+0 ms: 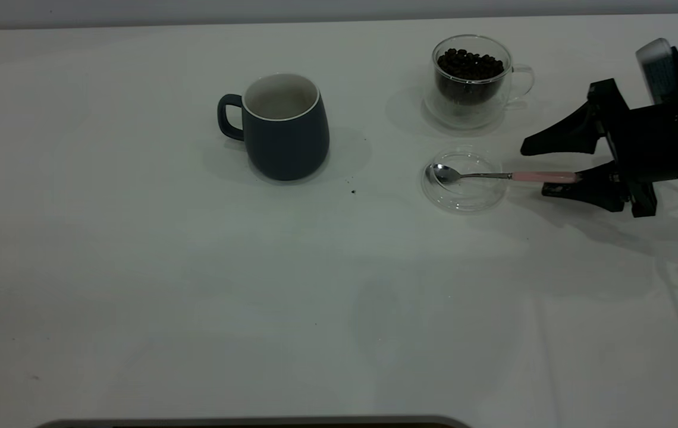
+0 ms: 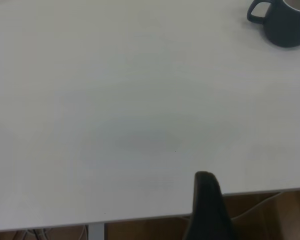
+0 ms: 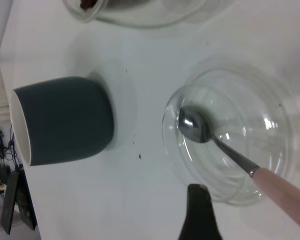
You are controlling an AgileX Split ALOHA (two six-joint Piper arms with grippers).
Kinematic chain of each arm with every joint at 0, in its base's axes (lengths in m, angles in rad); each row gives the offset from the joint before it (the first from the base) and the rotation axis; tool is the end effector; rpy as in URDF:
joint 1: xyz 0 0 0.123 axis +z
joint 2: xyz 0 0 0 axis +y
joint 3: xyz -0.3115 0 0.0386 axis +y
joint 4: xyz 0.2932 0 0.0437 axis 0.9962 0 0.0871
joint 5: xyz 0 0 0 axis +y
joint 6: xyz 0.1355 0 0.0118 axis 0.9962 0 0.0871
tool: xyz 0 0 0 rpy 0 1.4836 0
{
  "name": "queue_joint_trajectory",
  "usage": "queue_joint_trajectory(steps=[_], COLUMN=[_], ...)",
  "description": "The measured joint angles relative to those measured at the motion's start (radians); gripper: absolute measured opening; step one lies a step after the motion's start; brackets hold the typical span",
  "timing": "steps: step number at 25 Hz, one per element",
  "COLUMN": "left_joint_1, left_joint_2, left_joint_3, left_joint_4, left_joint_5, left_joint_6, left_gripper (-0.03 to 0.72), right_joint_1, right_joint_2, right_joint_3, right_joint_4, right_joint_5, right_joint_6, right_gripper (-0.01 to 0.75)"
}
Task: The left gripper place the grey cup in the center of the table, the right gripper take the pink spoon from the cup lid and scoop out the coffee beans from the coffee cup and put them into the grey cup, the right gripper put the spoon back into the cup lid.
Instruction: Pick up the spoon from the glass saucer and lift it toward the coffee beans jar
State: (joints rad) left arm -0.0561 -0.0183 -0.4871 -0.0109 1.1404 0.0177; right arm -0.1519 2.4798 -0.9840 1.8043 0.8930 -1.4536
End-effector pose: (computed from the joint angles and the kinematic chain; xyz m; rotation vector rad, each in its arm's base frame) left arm 0.0392 -0.0035 0.2652 0.0792 2.1173 -0.0360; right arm 0.3843 0.0455 -0.0853 0.5478 2.5315 1.2602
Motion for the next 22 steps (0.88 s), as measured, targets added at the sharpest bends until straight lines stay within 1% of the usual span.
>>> queue_joint_trajectory(steps=[4, 7, 11, 13, 16, 18, 20, 22], left_joint_1=[0.000, 0.000, 0.000, 0.000, 0.000, 0.000, 0.000, 0.000], left_joint_2=[0.000, 0.000, 0.000, 0.000, 0.000, 0.000, 0.000, 0.000], left_joint_3=[0.000, 0.000, 0.000, 0.000, 0.000, 0.000, 0.000, 0.000], left_joint_4=[0.000, 0.000, 0.000, 0.000, 0.000, 0.000, 0.000, 0.000], left_joint_5=[0.000, 0.000, 0.000, 0.000, 0.000, 0.000, 0.000, 0.000], left_joint_6=[0.000, 0.000, 0.000, 0.000, 0.000, 0.000, 0.000, 0.000], left_gripper=[0.565, 0.565, 0.565, 0.565, 0.565, 0.565, 0.565, 0.565], right_joint_1=[0.004, 0.004, 0.004, 0.004, 0.004, 0.004, 0.004, 0.004], right_joint_2=[0.000, 0.000, 0.000, 0.000, 0.000, 0.000, 0.000, 0.000], right_joint_3=[0.000, 0.000, 0.000, 0.000, 0.000, 0.000, 0.000, -0.001], right_joint_4=[0.000, 0.000, 0.000, 0.000, 0.000, 0.000, 0.000, 0.000], right_joint_5=[-0.002, -0.002, -0.008, -0.022, -0.037, -0.030, -0.002, 0.006], right_joint_6=[0.004, 0.004, 0.004, 0.004, 0.004, 0.004, -0.002, -0.012], right_gripper=[0.580, 0.533, 0.426, 0.359, 0.232, 0.169, 0.117, 0.109])
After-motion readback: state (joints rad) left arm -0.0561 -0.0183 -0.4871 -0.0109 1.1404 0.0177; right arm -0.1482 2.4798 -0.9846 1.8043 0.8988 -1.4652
